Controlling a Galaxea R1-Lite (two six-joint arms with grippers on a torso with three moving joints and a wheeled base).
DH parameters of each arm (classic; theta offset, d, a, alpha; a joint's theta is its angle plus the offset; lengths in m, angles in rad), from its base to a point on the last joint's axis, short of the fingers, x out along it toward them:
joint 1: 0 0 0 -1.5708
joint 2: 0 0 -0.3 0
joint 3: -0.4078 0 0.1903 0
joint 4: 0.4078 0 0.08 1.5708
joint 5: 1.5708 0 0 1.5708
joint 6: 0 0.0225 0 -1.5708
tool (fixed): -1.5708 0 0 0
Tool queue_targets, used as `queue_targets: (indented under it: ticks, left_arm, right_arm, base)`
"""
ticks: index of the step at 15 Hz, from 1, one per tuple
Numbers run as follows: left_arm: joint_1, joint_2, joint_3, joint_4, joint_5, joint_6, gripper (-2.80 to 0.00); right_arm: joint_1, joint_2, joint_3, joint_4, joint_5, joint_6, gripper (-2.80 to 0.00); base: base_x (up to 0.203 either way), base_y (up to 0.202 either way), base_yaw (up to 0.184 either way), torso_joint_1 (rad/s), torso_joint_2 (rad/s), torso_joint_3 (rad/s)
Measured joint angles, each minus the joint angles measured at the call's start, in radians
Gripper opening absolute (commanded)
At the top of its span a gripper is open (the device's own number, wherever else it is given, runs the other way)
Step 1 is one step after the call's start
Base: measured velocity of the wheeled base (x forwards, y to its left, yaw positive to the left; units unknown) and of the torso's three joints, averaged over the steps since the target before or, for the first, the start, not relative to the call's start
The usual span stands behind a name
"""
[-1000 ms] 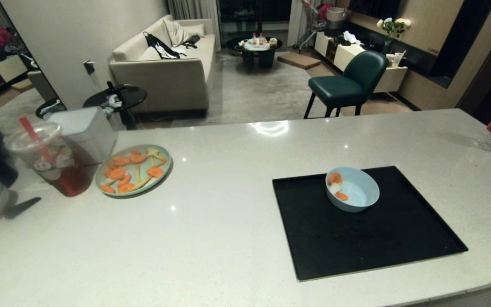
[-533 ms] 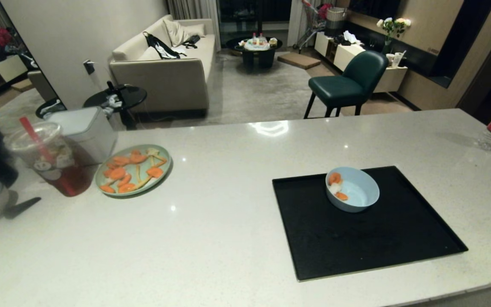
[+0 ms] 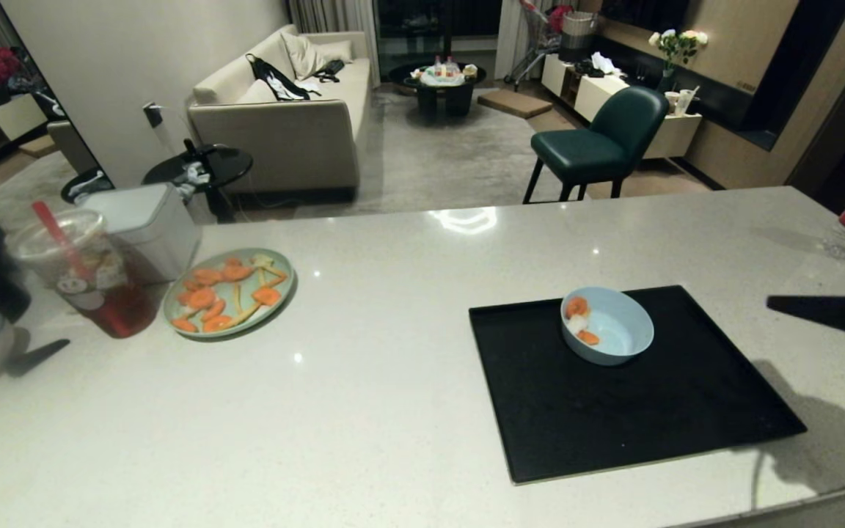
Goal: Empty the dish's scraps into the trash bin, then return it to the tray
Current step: Pick up the bowl with leftover food
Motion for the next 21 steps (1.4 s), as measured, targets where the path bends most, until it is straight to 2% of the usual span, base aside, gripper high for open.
queue_targets:
  ticks: [2,5,8,12,21]
  left_arm:
    - [0.000,0.000,0.000,0.000,0.000,0.000,-2.80]
    - [0.000,0.000,0.000,0.000,0.000,0.000,-2.80]
    - [0.000,0.000,0.000,0.000,0.000,0.001,-2.80]
    - [0.000,0.000,0.000,0.000,0.000,0.000,-2.80]
    - [0.000,0.000,0.000,0.000,0.000,0.001,-2.80]
  right_arm:
    - [0.057,0.164,-0.181,0.079,-0.071,0.093,0.00]
    - [0.140,0.350,-0.427,0.283,-0.141,0.247,0.00]
    - [0.198,0.490,-0.565,0.508,-0.180,0.358,0.00]
    - [0.205,0.600,-0.600,0.553,-0.258,0.380,0.00]
    - [0.173,0.660,-0.612,0.552,-0.263,0.388,0.00]
  base:
    - [0.000,0.000,0.000,0.000,0.00,0.000]
    - [0.000,0.000,0.000,0.000,0.00,0.000]
    - [0.000,0.000,0.000,0.000,0.00,0.000]
    - [0.000,0.000,0.000,0.000,0.00,0.000]
    - [0.000,0.000,0.000,0.000,0.00,0.000]
